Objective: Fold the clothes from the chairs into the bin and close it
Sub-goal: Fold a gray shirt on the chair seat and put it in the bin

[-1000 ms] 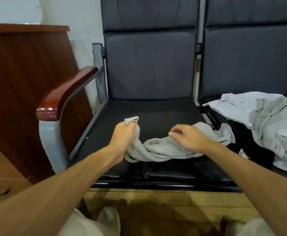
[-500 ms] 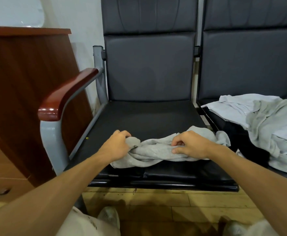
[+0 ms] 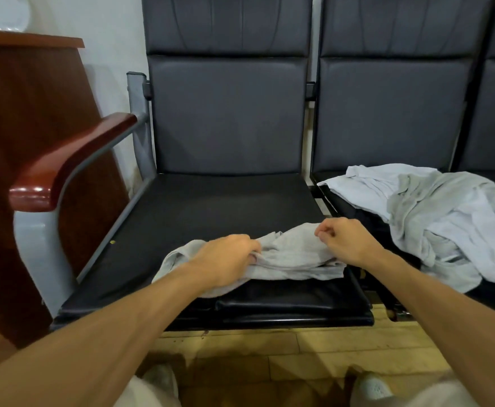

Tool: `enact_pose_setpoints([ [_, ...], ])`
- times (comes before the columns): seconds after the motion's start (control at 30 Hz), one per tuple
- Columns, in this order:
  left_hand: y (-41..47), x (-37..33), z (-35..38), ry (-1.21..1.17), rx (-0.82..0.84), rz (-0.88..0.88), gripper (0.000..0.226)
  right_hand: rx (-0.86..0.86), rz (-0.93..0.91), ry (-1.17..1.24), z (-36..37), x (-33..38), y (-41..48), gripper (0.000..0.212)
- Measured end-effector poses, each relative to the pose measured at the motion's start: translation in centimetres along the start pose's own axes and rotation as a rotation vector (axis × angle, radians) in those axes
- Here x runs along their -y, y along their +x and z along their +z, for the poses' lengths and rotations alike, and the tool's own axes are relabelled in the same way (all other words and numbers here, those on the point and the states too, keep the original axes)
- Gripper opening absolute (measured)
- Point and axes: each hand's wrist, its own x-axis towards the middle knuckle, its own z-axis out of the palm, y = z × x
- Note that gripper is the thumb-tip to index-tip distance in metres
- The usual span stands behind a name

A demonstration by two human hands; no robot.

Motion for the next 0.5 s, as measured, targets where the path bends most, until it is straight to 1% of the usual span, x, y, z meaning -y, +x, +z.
enact_pose_setpoints([
  [0.03,0.4,0.2,0.1,-0.073,-0.054,-0.053,0.016,0.013,-0.001,-0.008,-0.1,-0.3,-0.2,0.021],
  [0.13,1.2,0.5,-0.3,-0.373,-0.255,-0.269,0.02,0.088,-0.019,-0.007,-0.3,-0.7,-0.7,0.037],
  [0.17,1.3,0.5,-0.7,-0.436,-0.311,-0.339,0.021,0.108,-0.025,-0.002,-0.4,-0.9,-0.8,0.039],
  [0.23,1.4,0.8,-1.4,-0.51,-0.385,-0.466,0.021,0.153,-0.05,0.0,-0.6,-1.0,-0.9,0.036],
  [0.3,1.1,1.5,-1.9,-0.551,-0.432,-0.565,0.027,0.188,-0.102,-0.033,-0.5,-1.0,-1.0,0.024],
  [0.37,0.3,2.5,-1.9,-0.521,-0.442,-0.621,0.028,0.171,-0.147,0.003,-0.3,-0.4,-0.9,0.017],
  [0.43,-0.5,3.2,-1.6,-0.384,-0.396,-0.632,0.024,0.14,-0.16,0.113,-0.2,0.6,-1.0,0.021],
  [0.5,-1.0,3.5,-1.2,-0.182,-0.37,-0.569,0.025,0.096,-0.166,0.203,-0.2,1.4,-0.9,0.025],
])
